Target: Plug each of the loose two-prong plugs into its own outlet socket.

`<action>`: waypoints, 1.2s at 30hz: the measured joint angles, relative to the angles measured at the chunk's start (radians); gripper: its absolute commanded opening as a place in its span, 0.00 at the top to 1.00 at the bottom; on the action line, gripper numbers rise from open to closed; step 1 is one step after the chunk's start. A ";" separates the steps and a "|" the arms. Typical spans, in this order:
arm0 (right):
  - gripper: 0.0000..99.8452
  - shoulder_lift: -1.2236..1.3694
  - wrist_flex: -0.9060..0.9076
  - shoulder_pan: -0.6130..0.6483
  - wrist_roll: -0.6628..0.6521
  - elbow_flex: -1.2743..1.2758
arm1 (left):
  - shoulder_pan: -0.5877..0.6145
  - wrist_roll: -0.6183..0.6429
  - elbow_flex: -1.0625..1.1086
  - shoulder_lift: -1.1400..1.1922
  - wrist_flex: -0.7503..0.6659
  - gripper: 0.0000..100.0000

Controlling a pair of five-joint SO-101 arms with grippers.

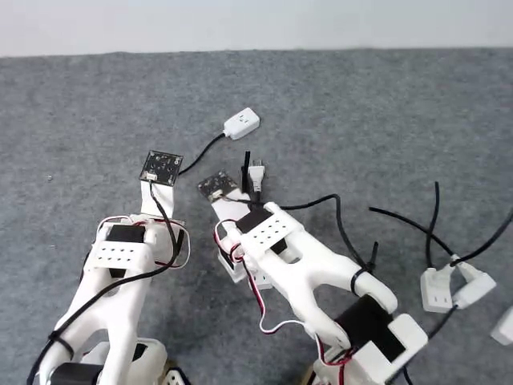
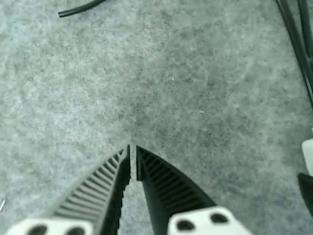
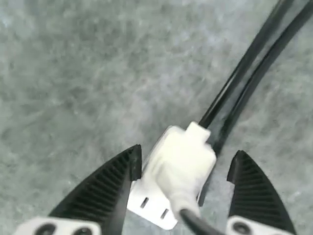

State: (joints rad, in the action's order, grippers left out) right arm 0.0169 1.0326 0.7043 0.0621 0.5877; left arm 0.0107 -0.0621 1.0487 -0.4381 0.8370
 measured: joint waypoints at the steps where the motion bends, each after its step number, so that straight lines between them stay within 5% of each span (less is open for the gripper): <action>1: 0.77 0.000 0.003 0.000 -0.003 0.000 | 0.000 0.000 0.000 0.000 0.000 0.98; 4: 0.99 0.000 0.014 -0.011 -0.041 -0.002 | 0.002 0.000 0.000 0.000 -0.025 0.98; 14: 0.99 -0.026 0.152 -0.198 -0.107 -0.078 | 0.000 0.000 0.000 0.000 -0.031 0.98; 25: 0.99 -0.374 0.371 -0.786 -0.295 -0.089 | 0.000 0.000 0.000 0.000 -0.098 0.98; 31: 0.99 -0.448 0.301 -1.134 -0.443 0.077 | 0.000 0.000 0.000 0.000 -0.106 0.98; 36: 0.91 -0.448 0.184 -1.250 -0.512 0.201 | 0.002 0.000 0.000 0.000 -0.106 0.98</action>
State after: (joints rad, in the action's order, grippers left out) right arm -0.4312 1.2167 -0.5462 -0.4503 0.7887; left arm 0.0123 -0.0621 1.0487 -0.4381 0.7311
